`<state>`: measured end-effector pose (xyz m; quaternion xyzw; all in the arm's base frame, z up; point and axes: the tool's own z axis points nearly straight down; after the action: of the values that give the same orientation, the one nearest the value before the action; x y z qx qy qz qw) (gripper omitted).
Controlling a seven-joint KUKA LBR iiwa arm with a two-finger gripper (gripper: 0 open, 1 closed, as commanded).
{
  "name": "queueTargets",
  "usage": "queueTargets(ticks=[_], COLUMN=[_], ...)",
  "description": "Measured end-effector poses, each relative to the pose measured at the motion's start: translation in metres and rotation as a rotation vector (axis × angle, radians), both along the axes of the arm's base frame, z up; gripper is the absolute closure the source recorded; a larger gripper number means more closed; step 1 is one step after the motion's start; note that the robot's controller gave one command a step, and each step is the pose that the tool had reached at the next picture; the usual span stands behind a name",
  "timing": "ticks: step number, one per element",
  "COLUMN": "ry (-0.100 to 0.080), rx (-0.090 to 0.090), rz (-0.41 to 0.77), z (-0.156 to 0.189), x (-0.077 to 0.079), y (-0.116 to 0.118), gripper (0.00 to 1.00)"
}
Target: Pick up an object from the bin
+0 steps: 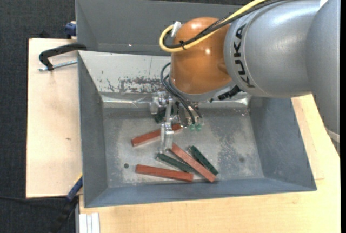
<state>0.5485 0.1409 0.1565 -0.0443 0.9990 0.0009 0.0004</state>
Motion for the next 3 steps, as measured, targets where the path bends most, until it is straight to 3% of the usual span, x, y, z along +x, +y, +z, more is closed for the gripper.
queueTargets(ticks=[1,2,3], ry=[-0.002,-0.009,-0.005], rx=[-0.002,0.002,0.001], rz=[0.17,0.14,0.139], z=[-0.059,-0.083,-0.085], x=[-0.016,0.014,0.013], y=[0.004,-0.004,-0.005], gripper=[0.0,1.0,0.0])
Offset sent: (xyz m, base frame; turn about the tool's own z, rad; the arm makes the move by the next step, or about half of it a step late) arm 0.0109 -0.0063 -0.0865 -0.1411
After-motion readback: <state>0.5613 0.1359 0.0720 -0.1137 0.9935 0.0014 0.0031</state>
